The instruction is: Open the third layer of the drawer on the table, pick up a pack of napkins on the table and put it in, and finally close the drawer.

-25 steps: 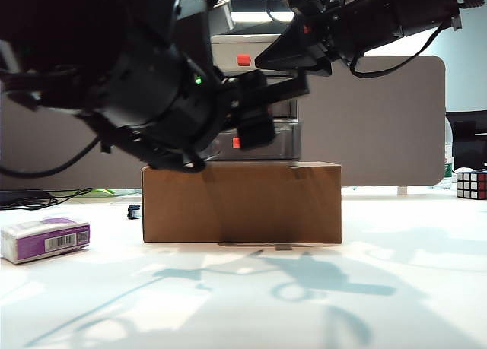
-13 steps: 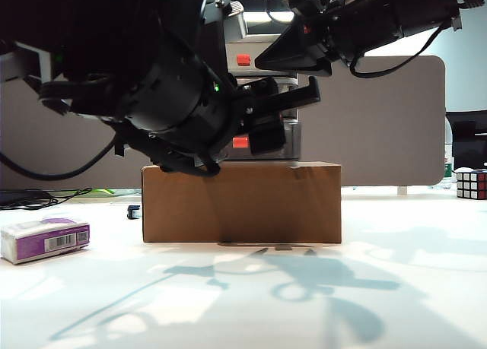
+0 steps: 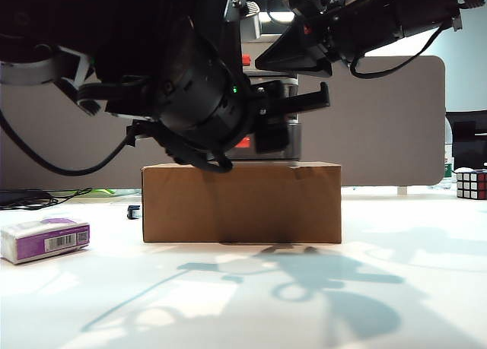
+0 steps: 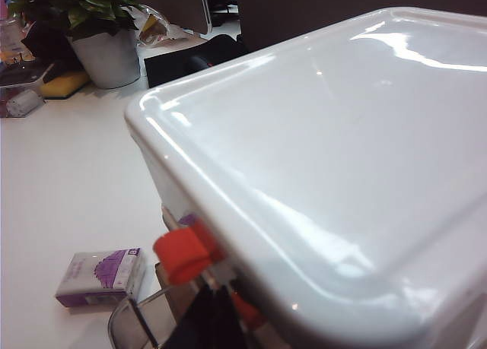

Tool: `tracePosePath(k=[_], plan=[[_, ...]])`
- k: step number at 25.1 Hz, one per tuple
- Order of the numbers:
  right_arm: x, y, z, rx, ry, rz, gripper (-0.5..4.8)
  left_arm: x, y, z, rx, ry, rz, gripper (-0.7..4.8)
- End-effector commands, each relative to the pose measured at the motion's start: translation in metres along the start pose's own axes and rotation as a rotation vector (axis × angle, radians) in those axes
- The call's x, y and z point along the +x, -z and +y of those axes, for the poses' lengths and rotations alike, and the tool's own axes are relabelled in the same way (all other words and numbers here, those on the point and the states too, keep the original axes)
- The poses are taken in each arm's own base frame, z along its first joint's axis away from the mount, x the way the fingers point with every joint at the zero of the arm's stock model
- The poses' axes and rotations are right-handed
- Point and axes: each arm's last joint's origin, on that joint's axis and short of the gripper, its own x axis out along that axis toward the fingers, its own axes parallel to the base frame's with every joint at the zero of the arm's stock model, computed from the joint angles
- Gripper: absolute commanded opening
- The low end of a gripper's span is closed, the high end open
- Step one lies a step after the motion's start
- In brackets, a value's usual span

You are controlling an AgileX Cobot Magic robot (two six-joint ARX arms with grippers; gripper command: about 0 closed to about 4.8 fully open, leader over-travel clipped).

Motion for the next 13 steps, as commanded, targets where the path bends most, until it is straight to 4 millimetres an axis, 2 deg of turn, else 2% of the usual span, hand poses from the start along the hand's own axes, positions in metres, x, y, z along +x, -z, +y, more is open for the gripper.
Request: tracePosePath(k=[1,5,8,11,13], plan=[[0.0001,-0.0029,0.0007,-0.005,-0.008,-0.006,-0.06,0.0006,-0.0024,-0.0002,-0.005,-0.009,-0.011,1.27],[0.0001,-0.0028,0.0007,-0.004,-0.008,-0.005,-0.06,0.0006,-0.0025,0.0003,-0.005,-0.028,-0.015,1.14],[0.0001,-0.0028,0.0007,-0.004,-0.008,-0.005,-0.06,0.0006,-0.0025,0.0003,-0.005,-0.028,-0.015,0.51],[0.0001,-0.0028,0.0007,-0.004,-0.008,-0.005,-0.06,0.0006,-0.0025,0.0003,-0.005,-0.028,-0.015,0.46],[0.0001,-0.0028,0.0007,-0.004,-0.008,-0.005,-0.06,0.0005,-0.0025,0.0003,-0.005,-0.028,-0.015,-0.05]])
